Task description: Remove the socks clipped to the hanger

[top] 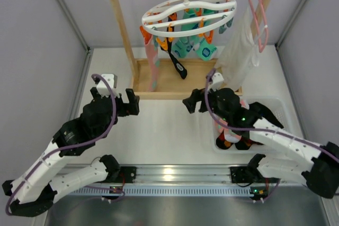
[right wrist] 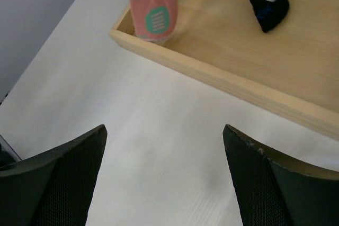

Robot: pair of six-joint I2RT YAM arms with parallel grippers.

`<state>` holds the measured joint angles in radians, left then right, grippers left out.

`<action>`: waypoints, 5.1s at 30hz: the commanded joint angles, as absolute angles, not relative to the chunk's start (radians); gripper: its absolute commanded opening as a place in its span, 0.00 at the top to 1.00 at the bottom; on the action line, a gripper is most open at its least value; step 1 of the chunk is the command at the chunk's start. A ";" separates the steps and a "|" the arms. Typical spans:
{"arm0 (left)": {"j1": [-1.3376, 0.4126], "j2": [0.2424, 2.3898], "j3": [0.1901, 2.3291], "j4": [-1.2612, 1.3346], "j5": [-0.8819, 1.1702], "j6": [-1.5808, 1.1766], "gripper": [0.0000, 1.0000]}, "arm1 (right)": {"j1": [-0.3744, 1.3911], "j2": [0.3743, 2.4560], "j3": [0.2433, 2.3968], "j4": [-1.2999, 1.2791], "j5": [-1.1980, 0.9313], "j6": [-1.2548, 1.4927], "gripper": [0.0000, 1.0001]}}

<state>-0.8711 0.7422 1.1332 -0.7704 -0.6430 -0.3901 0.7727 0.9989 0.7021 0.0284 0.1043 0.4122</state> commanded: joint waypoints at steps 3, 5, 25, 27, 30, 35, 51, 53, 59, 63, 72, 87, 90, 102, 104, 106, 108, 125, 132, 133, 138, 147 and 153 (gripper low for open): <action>-0.868 0.657 1.055 -0.772 -0.707 -0.360 0.02 | 0.926 1.273 0.929 0.320 0.236 0.307 0.14; -0.867 0.623 1.026 -0.769 -0.779 -0.385 0.02 | 0.966 1.387 0.998 0.385 0.305 0.305 0.13; -0.836 0.557 0.933 -0.769 -0.798 -0.445 0.02 | 0.970 2.123 1.626 0.428 0.656 0.321 0.27; -0.836 0.555 0.933 -0.765 -0.793 -0.445 0.02 | 0.965 2.138 1.612 0.478 0.669 0.305 0.39; -0.836 0.554 0.934 -0.765 -0.790 -0.445 0.02 | 0.965 2.146 1.565 0.583 0.702 0.275 0.62; -0.833 0.558 0.934 -0.765 -0.781 -0.445 0.02 | 0.959 2.143 1.525 0.661 0.707 0.238 0.91; -0.811 0.557 0.972 -0.767 -0.755 -0.469 0.02 | 0.999 1.642 0.941 0.789 0.433 0.334 1.00; -0.810 0.561 0.986 -0.767 -0.749 -0.469 0.02 | 0.999 1.597 0.879 0.747 0.402 0.348 1.00; -0.810 0.591 1.049 -0.765 -0.712 -0.488 0.02 | 1.000 1.416 0.730 0.687 0.299 0.374 1.00; -0.810 0.640 1.098 -0.765 -0.673 -0.506 0.02 | 1.000 1.261 0.637 0.638 0.275 0.391 1.00; -0.811 0.848 1.288 -0.709 -0.488 -0.532 0.02 | 1.000 1.054 0.555 0.511 0.209 0.394 1.00; -0.813 1.144 1.632 -0.540 -0.451 -0.511 0.02 | 1.002 0.954 0.471 0.520 0.132 0.446 1.00; -0.811 1.189 1.640 -0.463 -0.394 -0.488 0.02 | 1.002 0.940 0.462 0.535 0.083 0.463 1.00; -0.811 1.244 1.556 -0.253 -0.403 -0.476 0.09 | 1.000 0.923 0.449 0.548 0.022 0.494 1.00; -0.810 1.250 1.552 -0.236 -0.405 -0.462 0.12 | 1.000 0.926 0.449 0.555 0.009 0.495 1.00; -0.811 1.256 1.554 -0.215 -0.400 -0.443 0.16 | 1.000 0.930 0.453 0.557 0.005 0.497 1.00; -0.807 1.270 1.558 -0.207 -0.391 -0.436 0.16 | 1.002 0.930 0.456 0.564 -0.021 0.500 1.00; -0.759 1.267 1.494 -0.127 -0.330 -0.428 0.30 | 1.000 0.905 0.465 0.577 -0.089 0.514 1.00; -0.746 1.275 1.493 -0.101 -0.293 -0.422 0.45 | 1.002 0.908 0.466 0.577 -0.103 0.512 1.00; -0.744 1.276 1.493 -0.098 -0.290 -0.422 0.46 | 1.000 0.908 0.468 0.575 -0.103 0.511 1.00; -0.741 1.282 1.496 -0.097 -0.284 -0.422 0.65 | 1.002 0.899 0.459 0.569 -0.098 0.508 1.00; -0.738 1.293 1.496 -0.097 -0.276 -0.426 0.72 | 1.002 0.759 0.428 0.450 -0.044 0.482 1.00; -0.738 1.287 1.476 -0.098 -0.262 -0.440 0.48 | 1.000 0.606 0.486 0.197 -0.019 0.451 1.00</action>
<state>-0.7403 1.2877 1.4887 -0.1493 -0.2859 -0.4313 0.9867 0.6670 0.4271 0.3431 -0.0479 0.4835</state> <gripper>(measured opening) 0.500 0.009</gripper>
